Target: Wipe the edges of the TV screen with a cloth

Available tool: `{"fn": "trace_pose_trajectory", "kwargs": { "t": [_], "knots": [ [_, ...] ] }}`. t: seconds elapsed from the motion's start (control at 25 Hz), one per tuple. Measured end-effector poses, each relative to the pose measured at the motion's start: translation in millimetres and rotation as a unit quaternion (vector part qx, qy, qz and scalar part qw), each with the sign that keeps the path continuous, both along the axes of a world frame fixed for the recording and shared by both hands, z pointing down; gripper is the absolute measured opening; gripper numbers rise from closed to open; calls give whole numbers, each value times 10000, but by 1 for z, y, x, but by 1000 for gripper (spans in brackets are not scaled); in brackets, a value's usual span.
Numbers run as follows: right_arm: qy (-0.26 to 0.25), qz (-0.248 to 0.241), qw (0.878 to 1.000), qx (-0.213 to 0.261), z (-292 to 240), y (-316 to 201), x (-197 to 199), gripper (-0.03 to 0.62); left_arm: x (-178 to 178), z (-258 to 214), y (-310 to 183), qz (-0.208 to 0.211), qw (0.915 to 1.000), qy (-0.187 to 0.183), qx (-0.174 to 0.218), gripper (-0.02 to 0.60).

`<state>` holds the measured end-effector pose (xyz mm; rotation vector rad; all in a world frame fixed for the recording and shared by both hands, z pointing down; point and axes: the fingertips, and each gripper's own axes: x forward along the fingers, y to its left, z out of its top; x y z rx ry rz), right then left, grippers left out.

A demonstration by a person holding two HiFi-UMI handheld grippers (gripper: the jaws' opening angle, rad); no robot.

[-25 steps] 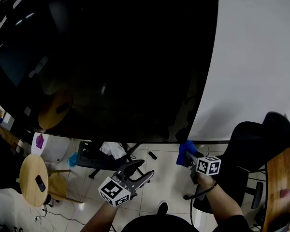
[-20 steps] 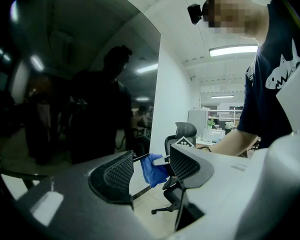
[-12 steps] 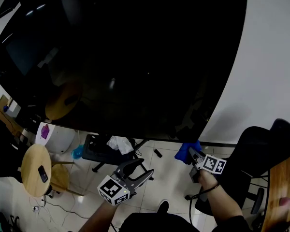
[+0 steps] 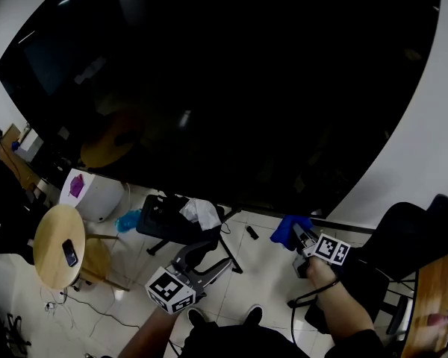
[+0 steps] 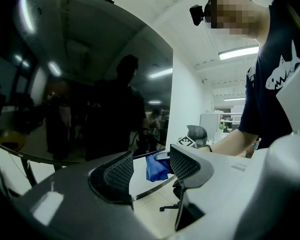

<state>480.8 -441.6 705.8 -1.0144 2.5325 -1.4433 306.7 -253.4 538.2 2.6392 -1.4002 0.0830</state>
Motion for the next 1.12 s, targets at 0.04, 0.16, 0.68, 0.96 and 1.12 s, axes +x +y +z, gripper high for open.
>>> {"fn": "trace_pose_trajectory", "kwargs": {
  "t": [0.04,0.16,0.68,0.96,1.12],
  "knots": [
    [46,8,10000,4,0,0,-9,117,-11,0,5,-23,10000,16,7,219],
    [151,81,9998,74,1,-1,-31,117,-47,1,19,-81,9999,67,-32,219],
    [470,376,9977,309,1,21,-178,117,-236,-13,96,-428,9990,84,62,219],
    [360,289,9984,337,-1,37,-260,117,-314,-6,126,-635,9978,201,54,219],
    [300,46,9989,349,-3,50,-310,117,-343,0,123,-726,9970,277,4,219]
  ]
}}
